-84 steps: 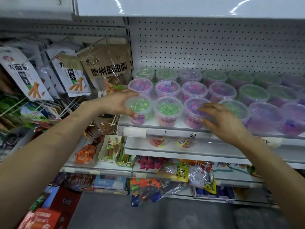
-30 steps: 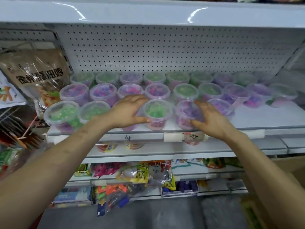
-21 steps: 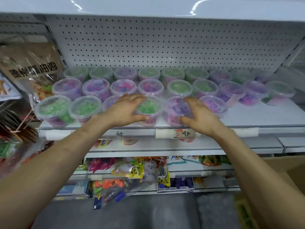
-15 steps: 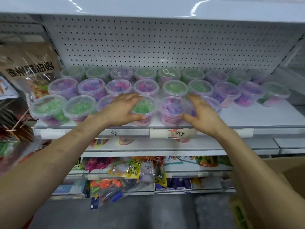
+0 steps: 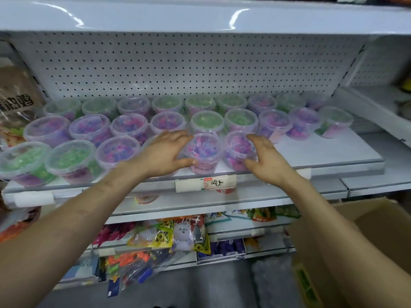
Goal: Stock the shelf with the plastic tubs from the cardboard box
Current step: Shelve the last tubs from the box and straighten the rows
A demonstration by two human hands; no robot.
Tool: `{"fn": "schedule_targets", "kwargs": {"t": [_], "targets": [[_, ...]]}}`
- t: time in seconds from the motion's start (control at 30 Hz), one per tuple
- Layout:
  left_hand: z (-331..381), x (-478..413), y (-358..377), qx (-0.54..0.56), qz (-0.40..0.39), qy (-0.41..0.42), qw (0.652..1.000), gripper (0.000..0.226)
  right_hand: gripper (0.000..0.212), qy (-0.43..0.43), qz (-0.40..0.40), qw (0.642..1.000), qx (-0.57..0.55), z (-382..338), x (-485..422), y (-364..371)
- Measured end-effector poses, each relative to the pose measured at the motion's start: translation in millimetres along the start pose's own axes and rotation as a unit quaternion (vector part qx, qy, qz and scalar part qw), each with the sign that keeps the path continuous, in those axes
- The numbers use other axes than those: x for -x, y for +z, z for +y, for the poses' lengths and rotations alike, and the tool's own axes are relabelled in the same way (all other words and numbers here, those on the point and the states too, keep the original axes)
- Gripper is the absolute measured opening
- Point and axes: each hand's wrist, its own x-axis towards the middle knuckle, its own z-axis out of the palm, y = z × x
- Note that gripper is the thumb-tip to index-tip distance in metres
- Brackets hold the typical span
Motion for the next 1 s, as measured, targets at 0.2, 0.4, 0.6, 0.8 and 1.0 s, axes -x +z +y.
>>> {"fn": "schedule_targets", "kwargs": {"t": [0.2, 0.4, 0.6, 0.8, 1.0], "targets": [[-11.8, -23.5, -4.8, 0.071, 0.0, 0.015, 0.997, 0.091, 0.068, 0.011, 0.049, 0.998, -0.047, 11.9, 6.8, -8.0], [-13.3, -51.8, -8.8, 0.102, 0.022, -0.015, 0.994, 0.07, 0.065, 0.042, 0.068, 0.995, -0.051, 43.6, -8.8, -28.2], [-5.8, -91.5, -9.4, 0.09, 0.003, -0.071, 0.993, 0.066, 0.063, -0.008, 0.05, 0.998, -0.029, 78.7, -56.5, -41.5], [5.0, -116.9, -16.0, 0.096, -0.041, -0.105, 0.989, 0.063, 0.062, -0.06, 0.025, 0.997, -0.049, 111.2, -81.4, -59.8], [9.4, -141.4, -18.1, 0.102, -0.069, -0.127, 0.984, 0.066, 0.066, -0.075, 0.021, 0.997, -0.028, 124.1, -99.7, -60.9]]}}
